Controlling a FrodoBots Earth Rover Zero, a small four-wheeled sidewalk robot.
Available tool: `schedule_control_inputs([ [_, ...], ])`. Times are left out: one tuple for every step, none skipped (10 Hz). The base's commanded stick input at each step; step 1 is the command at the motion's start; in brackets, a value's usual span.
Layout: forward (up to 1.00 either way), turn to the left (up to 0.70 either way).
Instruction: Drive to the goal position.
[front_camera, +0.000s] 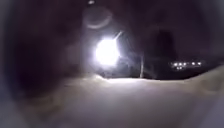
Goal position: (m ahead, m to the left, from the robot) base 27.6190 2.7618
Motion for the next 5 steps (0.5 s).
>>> schedule_control_inputs([
  [1.0,0.0],
  [1.0,0.0],
  [1.0,0.0],
  [1.0,0.0],
  [1.0,0.0],
])
